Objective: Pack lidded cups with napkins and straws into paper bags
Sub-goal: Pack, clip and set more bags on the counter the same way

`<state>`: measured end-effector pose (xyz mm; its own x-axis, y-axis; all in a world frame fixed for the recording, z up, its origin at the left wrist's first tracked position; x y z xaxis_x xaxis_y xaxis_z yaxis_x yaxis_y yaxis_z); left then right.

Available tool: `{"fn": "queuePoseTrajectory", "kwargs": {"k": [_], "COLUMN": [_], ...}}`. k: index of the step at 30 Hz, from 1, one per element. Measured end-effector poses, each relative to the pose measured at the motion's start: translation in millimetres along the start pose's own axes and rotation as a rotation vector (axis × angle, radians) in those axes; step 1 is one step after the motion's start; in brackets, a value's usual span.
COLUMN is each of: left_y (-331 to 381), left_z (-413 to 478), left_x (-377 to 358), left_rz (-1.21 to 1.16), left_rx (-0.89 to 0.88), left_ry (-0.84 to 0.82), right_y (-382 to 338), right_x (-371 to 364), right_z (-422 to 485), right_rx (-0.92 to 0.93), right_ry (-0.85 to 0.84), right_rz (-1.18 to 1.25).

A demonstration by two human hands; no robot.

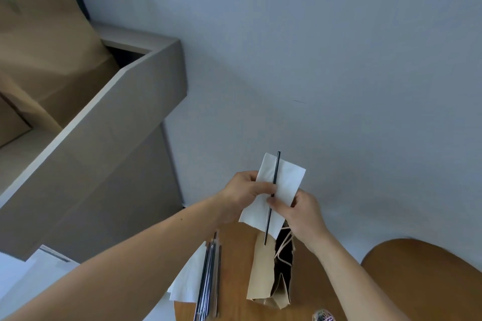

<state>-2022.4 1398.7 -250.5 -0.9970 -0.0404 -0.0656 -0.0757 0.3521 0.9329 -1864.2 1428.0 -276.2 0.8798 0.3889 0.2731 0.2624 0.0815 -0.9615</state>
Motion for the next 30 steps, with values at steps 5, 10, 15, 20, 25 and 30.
{"fn": "queuePoseTrajectory", "kwargs": {"k": [5,10,15,20,25,30], "left_y": [-25,-98,-141,-154,-164,-159], "left_z": [13,9,13,21,22,26], "left_x": [-6,-14,-45,-56,-42,-36], "left_rz": [0.120,0.759,1.021,1.069,0.747,0.690], "left_rx": [0.042,0.236,0.330,0.408,0.486,0.441], "left_ry": [0.086,-0.088,-0.067,0.068,0.191,0.186], "right_y": [8,16,46,76,84,74], "right_x": [44,76,45,11,0,-10], "right_z": [5,27,47,44,24,2], "right_rx": [-0.044,-0.077,-0.137,-0.267,-0.371,-0.210], "right_ry": [0.225,0.503,0.394,0.367,0.240,-0.049], "right_rz": [-0.043,-0.113,-0.181,-0.260,-0.419,-0.823]}}
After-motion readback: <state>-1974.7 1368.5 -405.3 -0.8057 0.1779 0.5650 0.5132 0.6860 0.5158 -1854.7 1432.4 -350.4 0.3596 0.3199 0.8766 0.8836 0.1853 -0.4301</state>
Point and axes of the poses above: each hand's wrist, its own z-axis towards the middle knuckle, its own x-axis out of the back of the hand, y = z × x, the point moved 2 cm from there along z, towards the middle knuckle, and after that the axes turned 2 degrees about z, right-handed, at the moved point
